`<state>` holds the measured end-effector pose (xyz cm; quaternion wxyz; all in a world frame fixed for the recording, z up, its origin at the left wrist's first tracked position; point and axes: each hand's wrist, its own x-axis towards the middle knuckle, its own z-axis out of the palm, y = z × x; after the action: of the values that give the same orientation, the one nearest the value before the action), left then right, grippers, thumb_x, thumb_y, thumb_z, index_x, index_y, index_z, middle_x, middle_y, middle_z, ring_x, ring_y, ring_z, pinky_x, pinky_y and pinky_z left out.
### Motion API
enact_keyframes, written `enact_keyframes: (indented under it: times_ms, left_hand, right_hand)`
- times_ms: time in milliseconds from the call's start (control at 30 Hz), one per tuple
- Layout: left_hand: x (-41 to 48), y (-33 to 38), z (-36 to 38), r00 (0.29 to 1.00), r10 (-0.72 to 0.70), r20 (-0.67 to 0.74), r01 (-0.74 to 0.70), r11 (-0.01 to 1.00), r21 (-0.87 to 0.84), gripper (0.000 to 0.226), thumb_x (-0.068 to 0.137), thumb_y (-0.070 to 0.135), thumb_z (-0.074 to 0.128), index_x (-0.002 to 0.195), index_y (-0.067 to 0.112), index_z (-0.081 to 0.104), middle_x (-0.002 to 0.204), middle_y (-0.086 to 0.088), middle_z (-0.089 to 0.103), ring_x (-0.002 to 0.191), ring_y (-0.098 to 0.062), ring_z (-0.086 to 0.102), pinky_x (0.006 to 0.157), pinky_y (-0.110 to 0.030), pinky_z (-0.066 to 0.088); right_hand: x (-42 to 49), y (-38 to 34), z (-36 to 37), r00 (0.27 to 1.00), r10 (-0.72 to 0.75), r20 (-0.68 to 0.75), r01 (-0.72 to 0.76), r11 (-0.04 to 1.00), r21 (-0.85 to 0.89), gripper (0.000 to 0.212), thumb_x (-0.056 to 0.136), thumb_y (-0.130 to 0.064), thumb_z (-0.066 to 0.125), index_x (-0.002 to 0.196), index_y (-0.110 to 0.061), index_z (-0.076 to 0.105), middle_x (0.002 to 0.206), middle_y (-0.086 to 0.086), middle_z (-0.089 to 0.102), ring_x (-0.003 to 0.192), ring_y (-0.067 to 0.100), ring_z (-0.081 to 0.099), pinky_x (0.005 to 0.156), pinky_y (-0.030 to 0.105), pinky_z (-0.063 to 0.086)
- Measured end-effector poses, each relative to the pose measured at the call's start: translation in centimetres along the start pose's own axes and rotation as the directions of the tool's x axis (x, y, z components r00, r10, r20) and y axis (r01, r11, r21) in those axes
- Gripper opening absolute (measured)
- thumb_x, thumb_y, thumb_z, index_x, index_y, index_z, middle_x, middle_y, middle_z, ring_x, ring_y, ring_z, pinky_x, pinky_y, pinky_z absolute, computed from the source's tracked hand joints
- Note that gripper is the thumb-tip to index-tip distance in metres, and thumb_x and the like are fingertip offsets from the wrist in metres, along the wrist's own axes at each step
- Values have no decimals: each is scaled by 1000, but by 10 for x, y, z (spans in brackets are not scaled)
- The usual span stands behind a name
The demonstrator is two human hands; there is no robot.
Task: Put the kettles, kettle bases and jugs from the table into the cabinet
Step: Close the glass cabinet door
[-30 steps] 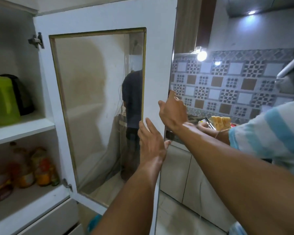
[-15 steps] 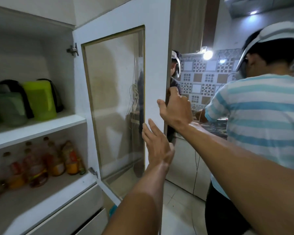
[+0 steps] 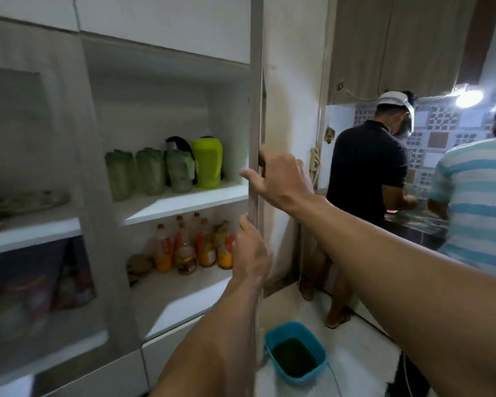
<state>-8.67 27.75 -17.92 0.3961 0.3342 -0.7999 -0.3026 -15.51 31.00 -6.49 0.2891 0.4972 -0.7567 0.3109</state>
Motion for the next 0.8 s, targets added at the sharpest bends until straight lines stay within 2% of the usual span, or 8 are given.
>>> enact_keyframes:
  times_ms: [133,267,367,433,500,567,700,800]
  left_hand:
    - [33,-45,-56,985,-162,-62,167,982,89,37,90,3,58,122,8,42,116,-15,65,108,-32,63,88,-37,49]
    - [65,-82,-91,973,-216,-79,225,965,132,33,92,7,60,120,6,42,114,-14,62,106,-29,61,81,-31,46]
    - [95,-110,-105,965,-244,-94,253,961,108,34,93,4,55,122,5,39,113,-13,56,89,-21,51,77,-29,43]
    - [119,-129,-115,956,-269,-113,279,957,80,37,96,4,51,130,2,36,120,-17,54,93,-23,51,79,-30,45]
    - [144,-148,-122,938,-320,-133,329,943,47,37,103,10,39,139,0,36,132,-23,51,112,-34,53,82,-29,42]
    - [169,-167,-128,911,-374,-172,390,918,66,38,106,16,33,140,1,38,137,-23,50,124,-37,50,92,-31,41]
    - [212,-193,-142,872,-443,-210,470,877,104,41,101,14,47,138,0,39,135,-21,52,123,-35,51,98,-36,42]
    - [241,-204,-151,863,-452,-226,492,854,169,38,98,9,54,134,3,43,139,-19,48,123,-33,52,100,-35,43]
  right_hand:
    - [29,-61,36,979,-194,60,194,981,7,31,90,-33,67,108,-11,54,103,11,60,89,27,59,76,34,50]
    - [62,-107,74,947,-313,78,315,949,-19,58,82,-25,77,131,-21,46,128,15,42,107,32,55,88,44,55]
    - [92,-121,106,935,-325,141,320,946,56,61,81,-28,79,134,-29,49,145,16,28,124,36,49,103,45,49]
    - [111,-123,129,904,-374,206,380,925,12,75,80,-22,80,143,-36,41,153,16,19,134,36,41,109,44,43]
    - [129,-127,154,877,-415,242,441,895,-62,85,81,-18,78,149,-41,32,157,18,10,141,39,28,114,46,36]
    - [144,-137,181,872,-435,226,465,880,-100,83,85,-20,74,150,-43,27,159,20,4,145,46,15,117,52,28]
    - [173,-157,232,867,-463,185,487,865,-121,72,90,-25,67,147,-41,26,158,21,-1,143,55,5,117,59,21]
    - [199,-162,259,841,-513,171,535,836,-125,66,90,-25,65,144,-39,30,158,21,1,140,58,8,114,64,22]
